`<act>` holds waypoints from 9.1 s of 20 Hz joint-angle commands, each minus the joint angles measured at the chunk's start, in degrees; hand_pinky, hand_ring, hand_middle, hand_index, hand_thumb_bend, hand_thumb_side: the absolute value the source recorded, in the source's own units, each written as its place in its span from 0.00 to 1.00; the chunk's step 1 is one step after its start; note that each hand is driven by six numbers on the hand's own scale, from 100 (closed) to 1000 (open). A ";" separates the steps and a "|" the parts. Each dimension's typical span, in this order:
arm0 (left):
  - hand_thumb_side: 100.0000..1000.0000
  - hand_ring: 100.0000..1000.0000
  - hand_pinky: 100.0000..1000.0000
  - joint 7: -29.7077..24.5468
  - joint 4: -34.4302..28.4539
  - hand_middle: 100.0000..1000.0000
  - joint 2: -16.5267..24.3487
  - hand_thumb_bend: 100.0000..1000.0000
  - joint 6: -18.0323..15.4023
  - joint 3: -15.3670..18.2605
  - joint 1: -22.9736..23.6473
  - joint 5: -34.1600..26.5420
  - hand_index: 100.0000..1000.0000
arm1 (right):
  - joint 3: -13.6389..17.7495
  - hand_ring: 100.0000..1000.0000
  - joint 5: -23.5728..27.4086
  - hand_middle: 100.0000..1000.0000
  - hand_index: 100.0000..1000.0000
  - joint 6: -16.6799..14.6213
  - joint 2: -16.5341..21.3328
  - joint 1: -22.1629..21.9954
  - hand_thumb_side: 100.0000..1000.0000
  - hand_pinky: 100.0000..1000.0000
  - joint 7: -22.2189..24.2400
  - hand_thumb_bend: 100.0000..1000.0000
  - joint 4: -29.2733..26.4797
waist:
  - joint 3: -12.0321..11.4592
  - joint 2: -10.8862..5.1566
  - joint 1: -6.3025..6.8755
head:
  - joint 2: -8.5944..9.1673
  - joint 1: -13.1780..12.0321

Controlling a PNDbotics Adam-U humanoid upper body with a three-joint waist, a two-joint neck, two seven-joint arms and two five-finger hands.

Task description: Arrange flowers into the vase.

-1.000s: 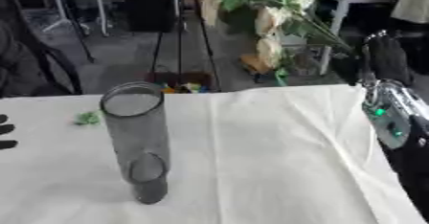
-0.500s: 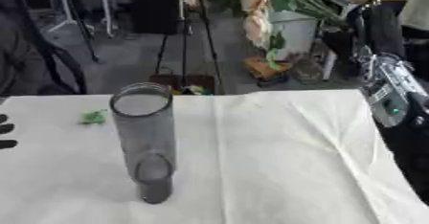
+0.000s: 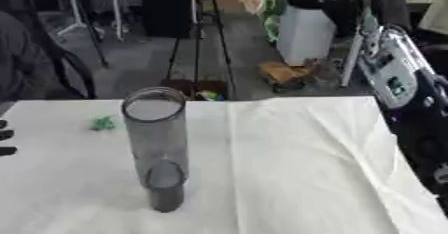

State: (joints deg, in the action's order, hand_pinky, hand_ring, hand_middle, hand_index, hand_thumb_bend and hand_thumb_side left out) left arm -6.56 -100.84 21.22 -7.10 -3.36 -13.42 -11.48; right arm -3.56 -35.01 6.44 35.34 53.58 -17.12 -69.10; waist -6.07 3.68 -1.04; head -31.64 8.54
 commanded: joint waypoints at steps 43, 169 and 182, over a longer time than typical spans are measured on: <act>0.77 0.80 0.73 -1.58 -0.76 0.76 -0.89 1.00 0.45 -1.81 -3.49 -1.63 0.80 | 1.95 0.00 60.42 0.00 0.00 -3.83 -18.54 3.44 0.94 0.00 12.73 0.00 -16.21 | -8.95 0.59 0.90 | 3.12 5.84; 0.71 0.80 0.73 1.39 3.50 0.75 -0.75 1.00 -0.10 1.78 -0.49 -0.23 0.79 | -10.35 0.18 49.36 0.04 0.19 -17.12 -11.73 -1.00 0.85 0.00 32.81 0.00 -12.49 | -7.94 1.13 0.27 | 3.55 2.53; 0.71 0.79 0.73 3.73 5.27 0.75 -0.95 1.00 -0.83 4.20 0.69 0.31 0.78 | -9.92 0.26 40.36 0.11 0.22 -15.06 -11.62 -1.32 0.68 0.00 39.29 0.00 -10.15 | -7.83 1.26 0.27 | 3.55 2.25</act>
State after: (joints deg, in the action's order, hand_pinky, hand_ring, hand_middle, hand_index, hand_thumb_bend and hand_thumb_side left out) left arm -3.15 -95.11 19.61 -7.83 0.19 -12.28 -11.41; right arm -14.23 6.08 -8.54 22.44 51.37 21.63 -78.97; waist -14.01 5.60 -1.08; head -28.55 10.99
